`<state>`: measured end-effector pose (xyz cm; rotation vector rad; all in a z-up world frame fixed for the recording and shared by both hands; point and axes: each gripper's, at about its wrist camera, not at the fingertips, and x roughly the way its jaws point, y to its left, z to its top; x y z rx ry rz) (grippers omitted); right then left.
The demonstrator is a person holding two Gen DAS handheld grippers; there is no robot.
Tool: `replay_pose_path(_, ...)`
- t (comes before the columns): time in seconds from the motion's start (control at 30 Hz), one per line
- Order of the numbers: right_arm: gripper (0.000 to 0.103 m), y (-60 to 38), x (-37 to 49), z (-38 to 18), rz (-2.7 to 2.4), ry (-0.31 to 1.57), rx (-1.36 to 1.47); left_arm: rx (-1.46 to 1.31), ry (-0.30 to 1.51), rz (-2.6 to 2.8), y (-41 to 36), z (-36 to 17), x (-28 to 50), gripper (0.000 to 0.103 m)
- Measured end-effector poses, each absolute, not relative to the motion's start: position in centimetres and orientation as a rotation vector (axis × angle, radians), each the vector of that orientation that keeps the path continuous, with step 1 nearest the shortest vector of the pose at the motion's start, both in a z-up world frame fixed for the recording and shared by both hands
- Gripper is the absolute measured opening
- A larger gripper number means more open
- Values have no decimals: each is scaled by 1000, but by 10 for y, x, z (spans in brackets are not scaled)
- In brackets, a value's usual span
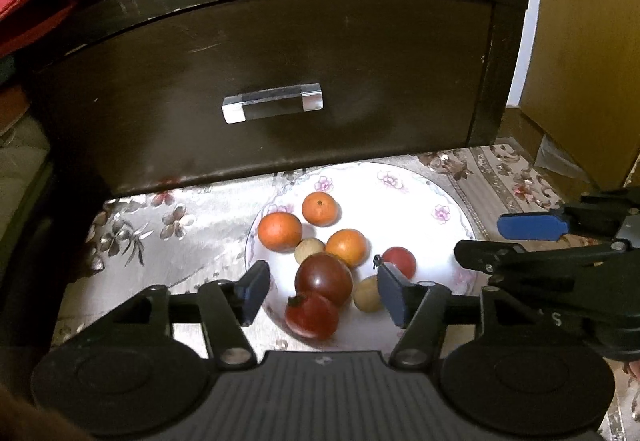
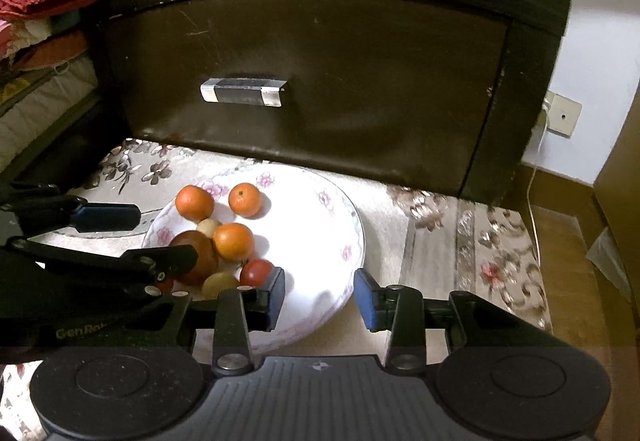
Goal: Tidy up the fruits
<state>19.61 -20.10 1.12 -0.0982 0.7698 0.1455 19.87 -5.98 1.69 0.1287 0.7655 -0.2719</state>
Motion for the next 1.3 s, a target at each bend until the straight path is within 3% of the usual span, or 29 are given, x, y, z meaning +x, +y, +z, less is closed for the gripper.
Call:
replay_pose_path(0.17,36,-205,183,16,134,770,-76,102,753,-241,-57,20,188,74)
replay_pose_path(0.33,38,-207,174,21,119,760,-65,96,742,-194,-56,19,179,91)
replay_pose_path(0.53,38,-209,162,25,106,761,-41,122,722,-151,-57,21,165,103)
replay_pose_path(1.3,38,-209,115,28,85,775,-15,127,715,-133,-54,26,117,103)
